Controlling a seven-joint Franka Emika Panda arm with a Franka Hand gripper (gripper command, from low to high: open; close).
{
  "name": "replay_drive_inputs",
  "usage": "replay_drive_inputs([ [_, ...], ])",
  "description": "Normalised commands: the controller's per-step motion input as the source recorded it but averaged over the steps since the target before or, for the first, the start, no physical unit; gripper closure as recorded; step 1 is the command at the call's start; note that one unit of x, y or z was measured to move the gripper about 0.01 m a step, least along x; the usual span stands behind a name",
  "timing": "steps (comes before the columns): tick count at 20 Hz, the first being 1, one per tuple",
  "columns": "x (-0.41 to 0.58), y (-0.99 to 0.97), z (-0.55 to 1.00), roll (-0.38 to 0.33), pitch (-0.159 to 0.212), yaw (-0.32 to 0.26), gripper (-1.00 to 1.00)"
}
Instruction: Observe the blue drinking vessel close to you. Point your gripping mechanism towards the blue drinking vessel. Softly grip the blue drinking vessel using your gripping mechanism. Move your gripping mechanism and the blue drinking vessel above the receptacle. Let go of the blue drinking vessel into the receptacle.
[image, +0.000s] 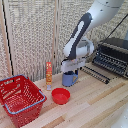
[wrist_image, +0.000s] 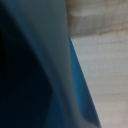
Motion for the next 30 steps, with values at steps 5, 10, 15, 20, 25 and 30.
replay_drive_inputs([
  [5,0.000,0.00,0.02,0.000,-0.005,-0.019,1.00],
  [10,-0.031,0.00,0.18,0.004,-0.037,-0.036,1.00],
  [15,-0.169,0.00,0.15,0.014,-0.024,-0.004,1.00],
  [20,-0.142,-0.06,0.35,0.068,-0.065,-0.032,1.00],
  [25,0.046,-0.20,0.80,0.089,-0.025,-0.063,1.00],
  [30,0.308,-0.24,0.99,0.038,-0.006,-0.048,1.00],
])
